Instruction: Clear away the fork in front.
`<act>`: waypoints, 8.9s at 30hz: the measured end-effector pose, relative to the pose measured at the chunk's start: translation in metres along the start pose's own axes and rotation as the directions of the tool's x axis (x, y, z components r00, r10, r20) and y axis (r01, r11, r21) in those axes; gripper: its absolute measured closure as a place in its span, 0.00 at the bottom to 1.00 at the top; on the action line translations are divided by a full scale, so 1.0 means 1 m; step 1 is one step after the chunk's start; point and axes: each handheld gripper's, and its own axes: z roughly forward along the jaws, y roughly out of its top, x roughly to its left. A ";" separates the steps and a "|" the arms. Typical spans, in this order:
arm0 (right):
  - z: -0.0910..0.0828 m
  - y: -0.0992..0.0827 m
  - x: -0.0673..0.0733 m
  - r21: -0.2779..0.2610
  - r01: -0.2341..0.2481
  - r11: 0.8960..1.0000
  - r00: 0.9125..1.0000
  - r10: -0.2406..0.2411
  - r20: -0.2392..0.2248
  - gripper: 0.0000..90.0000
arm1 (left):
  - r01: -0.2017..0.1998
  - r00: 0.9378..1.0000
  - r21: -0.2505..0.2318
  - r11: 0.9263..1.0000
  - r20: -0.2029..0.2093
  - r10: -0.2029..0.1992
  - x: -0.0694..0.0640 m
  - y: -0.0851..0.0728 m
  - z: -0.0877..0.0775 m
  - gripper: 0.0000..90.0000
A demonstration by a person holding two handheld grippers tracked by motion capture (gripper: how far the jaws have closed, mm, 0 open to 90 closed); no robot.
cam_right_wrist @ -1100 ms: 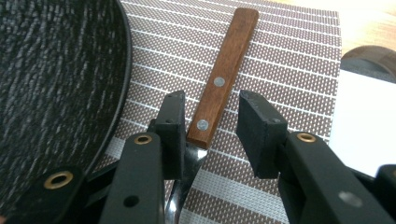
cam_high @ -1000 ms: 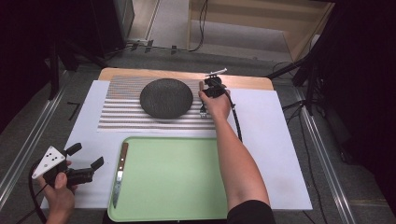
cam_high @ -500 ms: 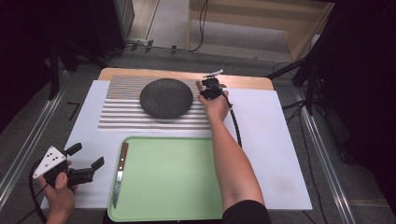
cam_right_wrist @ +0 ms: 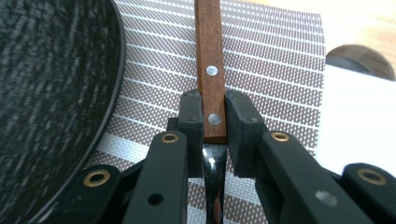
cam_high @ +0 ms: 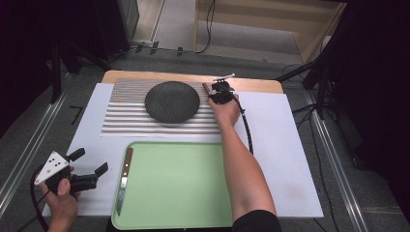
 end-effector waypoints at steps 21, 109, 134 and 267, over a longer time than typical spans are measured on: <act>-0.047 -0.012 -0.011 -0.163 0.009 0.987 0.996 -0.023 -0.086 0.85 | -0.010 1.000 0.007 1.000 -0.006 0.010 -0.001 0.000 0.001 0.00; -0.192 -0.171 0.000 -0.468 0.011 0.884 0.945 -0.162 -0.284 0.85 | -0.172 0.972 -0.061 0.983 0.153 0.179 -0.101 0.068 0.044 0.00; -0.191 -0.188 0.041 -0.482 0.056 0.874 0.901 -0.252 -0.352 0.85 | -0.055 0.948 -0.016 0.998 0.312 0.057 -0.133 0.077 0.086 0.00; -0.234 -0.262 -0.087 -0.474 0.131 0.871 0.989 -0.147 0.004 0.00 | 0.224 0.756 0.221 0.949 0.576 -0.312 -0.080 0.069 0.049 0.89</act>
